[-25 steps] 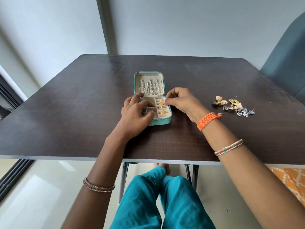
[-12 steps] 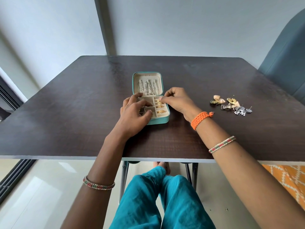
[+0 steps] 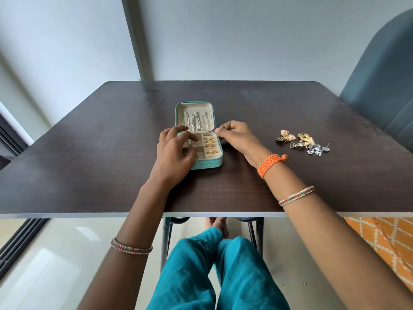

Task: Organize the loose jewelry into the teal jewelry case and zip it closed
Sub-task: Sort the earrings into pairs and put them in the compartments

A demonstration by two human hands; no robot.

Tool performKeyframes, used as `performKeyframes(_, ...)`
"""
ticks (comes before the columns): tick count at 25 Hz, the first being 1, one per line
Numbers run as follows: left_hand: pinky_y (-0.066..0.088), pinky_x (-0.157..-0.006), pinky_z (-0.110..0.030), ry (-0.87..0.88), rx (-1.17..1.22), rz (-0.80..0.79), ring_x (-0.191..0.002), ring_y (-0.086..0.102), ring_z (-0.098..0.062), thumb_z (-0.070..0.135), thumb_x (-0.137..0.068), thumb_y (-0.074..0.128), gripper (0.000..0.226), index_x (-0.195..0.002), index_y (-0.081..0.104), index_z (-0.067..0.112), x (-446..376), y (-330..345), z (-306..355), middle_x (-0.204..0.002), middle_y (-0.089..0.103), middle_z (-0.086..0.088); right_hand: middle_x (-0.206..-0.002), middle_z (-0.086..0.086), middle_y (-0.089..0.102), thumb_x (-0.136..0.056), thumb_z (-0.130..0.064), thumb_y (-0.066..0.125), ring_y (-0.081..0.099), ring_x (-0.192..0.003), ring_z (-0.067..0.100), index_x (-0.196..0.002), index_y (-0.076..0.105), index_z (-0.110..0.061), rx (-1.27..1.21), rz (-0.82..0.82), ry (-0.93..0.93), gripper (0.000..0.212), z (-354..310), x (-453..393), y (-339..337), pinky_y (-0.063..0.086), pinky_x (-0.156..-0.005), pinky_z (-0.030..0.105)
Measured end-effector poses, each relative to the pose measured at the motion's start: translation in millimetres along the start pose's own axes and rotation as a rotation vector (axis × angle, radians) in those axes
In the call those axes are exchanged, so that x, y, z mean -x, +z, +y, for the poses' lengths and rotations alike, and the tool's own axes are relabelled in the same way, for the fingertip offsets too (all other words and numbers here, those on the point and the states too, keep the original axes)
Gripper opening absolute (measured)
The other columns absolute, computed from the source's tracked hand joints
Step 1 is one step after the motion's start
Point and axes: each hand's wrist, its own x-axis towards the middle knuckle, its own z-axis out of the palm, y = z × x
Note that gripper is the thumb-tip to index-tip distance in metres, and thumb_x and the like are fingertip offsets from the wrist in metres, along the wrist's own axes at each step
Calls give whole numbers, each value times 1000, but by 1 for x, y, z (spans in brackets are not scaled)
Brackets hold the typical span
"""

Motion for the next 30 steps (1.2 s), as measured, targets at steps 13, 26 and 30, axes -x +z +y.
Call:
performKeyframes(13, 28, -93, -42, 308, -322, 359, -103, 47, -24, 10, -80, 52, 22, -99, 63, 12, 0, 18, 56, -101, 65, -6, -81, -1, 64, -85, -5, 63, 56, -72, 8, -90, 64, -22, 93, 53, -275, 17, 26, 62, -69, 44, -66, 15)
performKeyframes(26, 42, -89, -39, 258, 63, -207, -104, 53, -29, 27, -91, 55, 20, -106, 61, 15, -47, 141, 139, -106, 66, -5, -65, -3, 62, -75, -7, 61, 53, -60, 5, -77, 70, -13, 263, 662, -18, 10, 72, 57, -185, 41, -56, 15)
performKeyframes(30, 29, -81, -36, 218, 11, -151, -96, 56, -26, 40, -90, 55, 23, -89, 67, 20, -53, 164, 162, -88, 71, -2, -68, 2, 62, -77, -12, 65, 56, -63, 12, -78, 68, -9, 364, 649, -77, 4, 75, 57, -185, 41, -63, 21)
